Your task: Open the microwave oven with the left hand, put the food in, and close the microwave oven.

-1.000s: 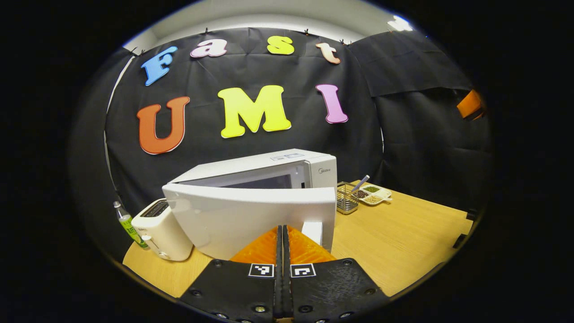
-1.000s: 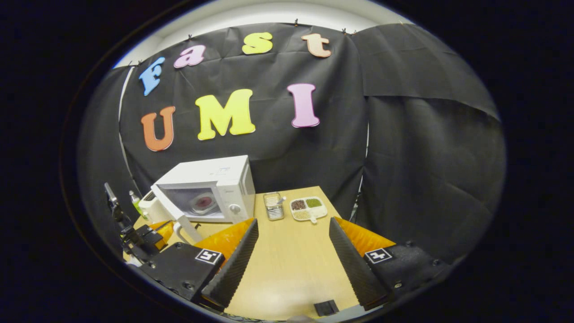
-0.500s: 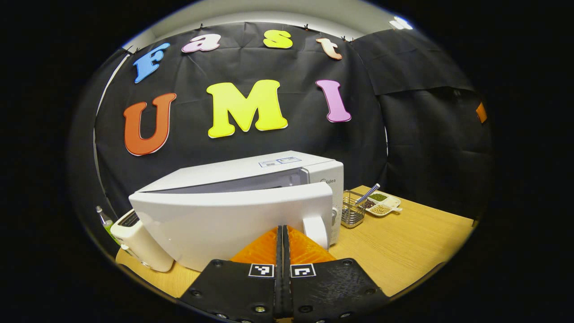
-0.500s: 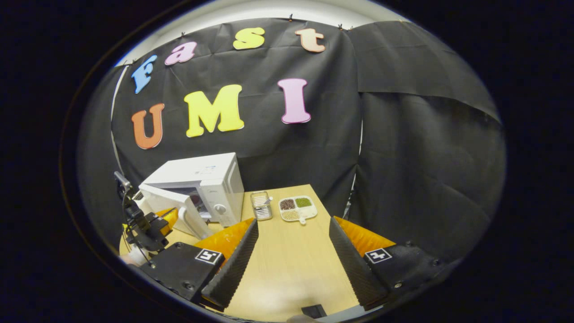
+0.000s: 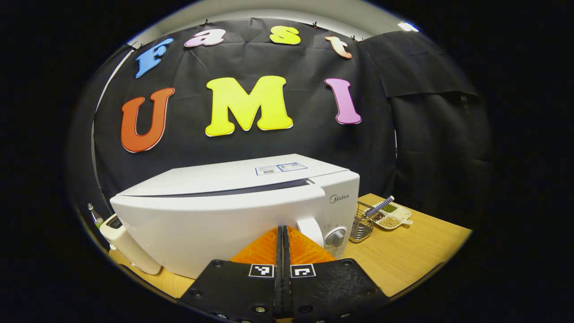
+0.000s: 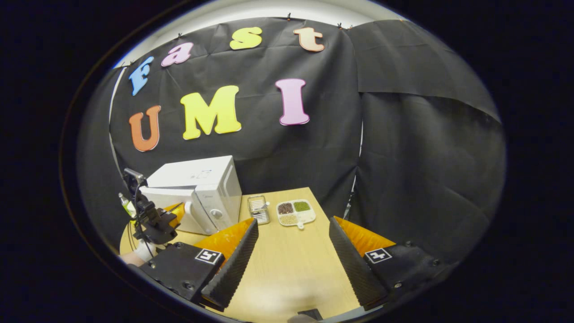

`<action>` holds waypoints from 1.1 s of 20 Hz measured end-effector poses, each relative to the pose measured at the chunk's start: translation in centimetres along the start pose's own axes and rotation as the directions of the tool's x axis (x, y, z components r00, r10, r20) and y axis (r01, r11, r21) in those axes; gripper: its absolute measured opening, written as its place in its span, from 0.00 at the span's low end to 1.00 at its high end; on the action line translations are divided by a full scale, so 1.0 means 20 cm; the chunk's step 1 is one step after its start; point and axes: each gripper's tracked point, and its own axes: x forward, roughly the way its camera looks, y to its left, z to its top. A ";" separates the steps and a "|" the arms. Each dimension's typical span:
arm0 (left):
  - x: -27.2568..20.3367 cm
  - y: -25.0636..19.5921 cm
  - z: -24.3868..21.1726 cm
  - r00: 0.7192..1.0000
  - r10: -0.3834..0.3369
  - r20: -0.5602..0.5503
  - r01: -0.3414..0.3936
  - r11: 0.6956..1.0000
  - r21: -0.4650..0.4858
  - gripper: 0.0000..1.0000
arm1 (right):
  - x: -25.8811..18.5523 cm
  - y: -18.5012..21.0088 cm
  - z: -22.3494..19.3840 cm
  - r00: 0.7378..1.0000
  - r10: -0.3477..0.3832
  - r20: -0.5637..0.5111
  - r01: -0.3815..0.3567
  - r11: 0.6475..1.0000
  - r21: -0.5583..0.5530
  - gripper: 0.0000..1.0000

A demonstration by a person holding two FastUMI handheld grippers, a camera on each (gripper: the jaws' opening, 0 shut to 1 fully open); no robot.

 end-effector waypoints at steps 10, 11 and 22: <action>0.04 0.01 0.01 1.000 0.024 -0.009 -0.024 1.000 -0.002 0.00 | 0.07 -0.04 -0.01 0.999 0.013 -0.032 -0.012 1.000 0.007 1.00; 0.04 0.01 0.01 1.000 0.027 -0.012 -0.027 1.000 -0.004 0.00 | 0.07 -0.03 -0.02 0.999 0.019 -0.033 -0.019 1.000 0.005 1.00; -0.13 0.07 -0.06 0.993 0.073 -0.089 -0.072 0.997 0.014 0.31 | -0.01 0.04 0.01 0.999 0.052 -0.003 -0.052 0.999 -0.014 1.00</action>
